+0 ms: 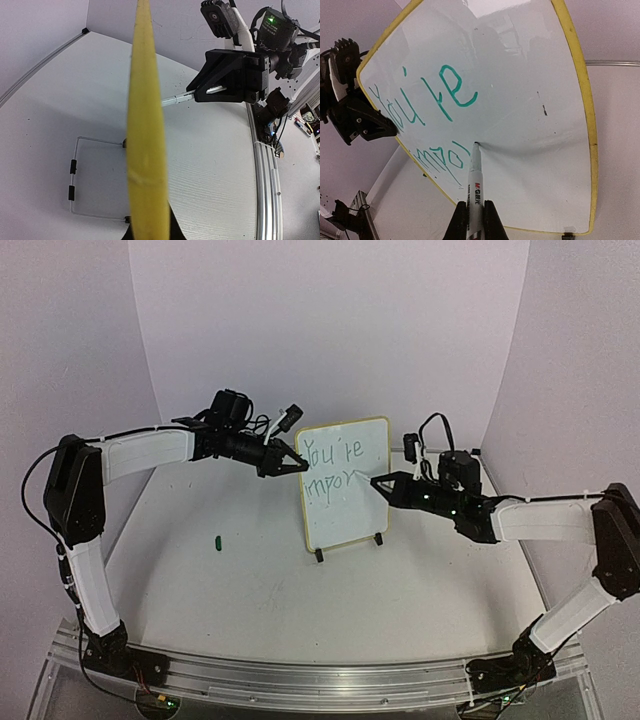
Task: Write a sentence on the whiteboard
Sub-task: Pick up the sentence from the whiteboard.
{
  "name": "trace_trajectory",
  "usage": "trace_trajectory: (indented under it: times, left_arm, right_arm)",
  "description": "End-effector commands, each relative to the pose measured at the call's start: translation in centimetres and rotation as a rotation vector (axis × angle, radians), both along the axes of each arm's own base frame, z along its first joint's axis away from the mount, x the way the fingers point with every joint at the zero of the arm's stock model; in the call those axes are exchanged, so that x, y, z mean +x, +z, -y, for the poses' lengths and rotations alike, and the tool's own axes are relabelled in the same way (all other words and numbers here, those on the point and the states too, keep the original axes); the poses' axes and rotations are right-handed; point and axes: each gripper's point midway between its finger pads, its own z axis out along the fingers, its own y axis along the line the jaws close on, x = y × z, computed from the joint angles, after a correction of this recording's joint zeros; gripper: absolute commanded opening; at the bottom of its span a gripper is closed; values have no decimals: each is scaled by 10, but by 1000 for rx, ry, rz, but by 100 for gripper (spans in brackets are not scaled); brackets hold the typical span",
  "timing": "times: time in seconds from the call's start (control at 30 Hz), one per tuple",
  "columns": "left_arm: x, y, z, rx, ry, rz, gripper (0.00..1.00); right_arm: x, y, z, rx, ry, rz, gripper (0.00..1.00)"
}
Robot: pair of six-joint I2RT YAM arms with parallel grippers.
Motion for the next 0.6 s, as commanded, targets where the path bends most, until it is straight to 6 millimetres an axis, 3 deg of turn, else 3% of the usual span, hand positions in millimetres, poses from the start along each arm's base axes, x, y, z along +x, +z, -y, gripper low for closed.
trace_trajectory:
  times: [0.0,0.57]
  left_arm:
    - [-23,-13,5,52,-52,-66,0]
    - [-23,-15,6,56,-52,-66,0]
  right_arm:
    - [-6,27,9,45,-18,67,0]
    - [2,9,2,26,-12,22,0]
